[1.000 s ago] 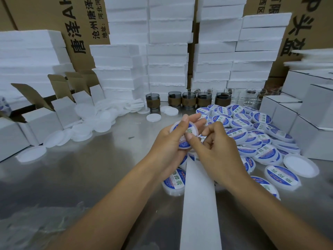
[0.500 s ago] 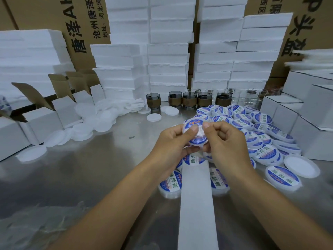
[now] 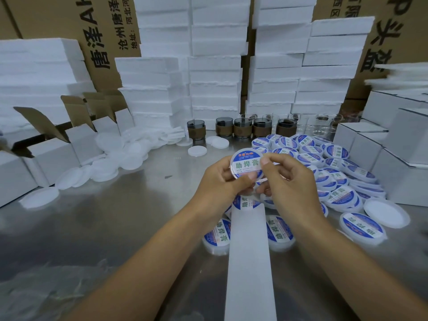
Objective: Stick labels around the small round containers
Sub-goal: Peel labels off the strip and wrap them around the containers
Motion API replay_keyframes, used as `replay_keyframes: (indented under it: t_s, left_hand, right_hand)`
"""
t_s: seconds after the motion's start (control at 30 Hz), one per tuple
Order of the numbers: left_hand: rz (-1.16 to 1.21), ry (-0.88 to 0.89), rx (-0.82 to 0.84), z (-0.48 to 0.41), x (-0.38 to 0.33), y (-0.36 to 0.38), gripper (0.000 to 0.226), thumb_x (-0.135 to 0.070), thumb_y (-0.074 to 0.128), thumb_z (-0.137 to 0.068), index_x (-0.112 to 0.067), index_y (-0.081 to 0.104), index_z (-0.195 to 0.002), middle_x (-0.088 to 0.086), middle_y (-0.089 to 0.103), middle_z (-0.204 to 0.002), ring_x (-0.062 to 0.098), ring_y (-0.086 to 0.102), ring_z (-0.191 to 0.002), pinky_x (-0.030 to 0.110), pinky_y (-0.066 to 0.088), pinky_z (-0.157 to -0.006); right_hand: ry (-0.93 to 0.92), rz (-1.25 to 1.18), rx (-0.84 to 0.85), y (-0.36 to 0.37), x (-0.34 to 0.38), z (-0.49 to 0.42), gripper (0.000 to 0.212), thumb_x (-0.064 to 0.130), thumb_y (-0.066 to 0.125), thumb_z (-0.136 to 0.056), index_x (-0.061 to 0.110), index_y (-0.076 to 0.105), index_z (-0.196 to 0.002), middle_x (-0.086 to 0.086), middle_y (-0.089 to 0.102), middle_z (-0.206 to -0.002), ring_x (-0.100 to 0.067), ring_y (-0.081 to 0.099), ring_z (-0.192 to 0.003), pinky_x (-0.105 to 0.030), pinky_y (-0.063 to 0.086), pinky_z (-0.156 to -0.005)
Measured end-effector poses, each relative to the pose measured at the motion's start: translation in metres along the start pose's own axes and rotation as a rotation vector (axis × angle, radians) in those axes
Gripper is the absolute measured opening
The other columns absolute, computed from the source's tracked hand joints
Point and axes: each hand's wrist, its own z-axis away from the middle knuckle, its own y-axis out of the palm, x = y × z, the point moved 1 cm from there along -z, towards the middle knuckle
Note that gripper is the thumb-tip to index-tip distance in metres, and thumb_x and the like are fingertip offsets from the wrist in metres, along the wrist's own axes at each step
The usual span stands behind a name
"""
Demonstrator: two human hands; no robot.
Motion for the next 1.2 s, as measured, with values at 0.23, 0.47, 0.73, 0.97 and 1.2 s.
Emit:
replay_keyframes:
  t_s: [0.23, 0.47, 0.73, 0.97, 1.2]
  left_hand:
    - [0.02, -0.037, -0.021, -0.001, -0.002, -0.001, 0.022, -0.017, 0.051, -0.095, -0.015, 0.062, -0.114, 0.007, 0.073, -0.095, 0.017, 0.069, -0.079, 0.027, 0.056, -0.073]
    - [0.047, -0.056, -0.032, -0.001, -0.003, -0.002, 0.018, -0.023, 0.051, -0.095, -0.019, 0.066, -0.104, 0.004, 0.074, -0.089, 0.015, 0.069, -0.078, 0.023, 0.055, -0.069]
    - [0.132, -0.094, -0.112, -0.002, -0.007, -0.001, 0.014, -0.015, 0.053, -0.093, -0.016, 0.062, -0.105, 0.001, 0.069, -0.075, 0.013, 0.065, -0.063, 0.023, 0.055, -0.061]
    - [0.215, -0.105, -0.189, -0.003, -0.004, -0.007, 0.023, -0.019, 0.045, -0.098, -0.01, 0.059, -0.083, -0.001, 0.056, -0.054, 0.01, 0.053, -0.048, 0.021, 0.048, -0.048]
    - [0.39, -0.161, -0.249, -0.006, -0.004, -0.008, 0.03, -0.023, 0.041, -0.099, -0.01, 0.052, -0.074, -0.002, 0.046, -0.046, 0.009, 0.041, -0.038, 0.02, 0.038, -0.041]
  right_hand:
    - [-0.053, 0.036, 0.044, -0.003, 0.0, 0.0, 0.017, 0.016, 0.059, -0.089, 0.033, 0.058, -0.085, -0.002, 0.065, -0.073, -0.001, 0.059, -0.045, -0.01, 0.043, -0.043]
    - [-0.077, 0.16, 0.058, -0.004, -0.007, -0.005, 0.022, 0.02, 0.064, -0.086, 0.04, 0.056, -0.091, -0.001, 0.064, -0.077, -0.006, 0.064, -0.057, -0.018, 0.05, -0.048]
    - [-0.057, 0.283, -0.087, -0.033, -0.013, -0.024, 0.019, 0.019, 0.061, -0.089, 0.033, 0.06, -0.102, -0.003, 0.064, -0.074, -0.015, 0.066, -0.064, -0.034, 0.055, -0.068]
    - [0.015, 0.366, -0.321, -0.045, -0.017, -0.03, 0.046, 0.019, 0.065, -0.085, 0.024, 0.05, -0.128, 0.002, 0.053, -0.12, -0.013, 0.06, -0.089, -0.027, 0.044, -0.077]
    - [-0.337, 0.466, 0.115, -0.007, -0.012, 0.001, 0.014, 0.018, 0.063, -0.083, 0.032, 0.061, -0.084, 0.013, 0.061, -0.079, -0.002, 0.055, -0.074, -0.009, 0.039, -0.062]
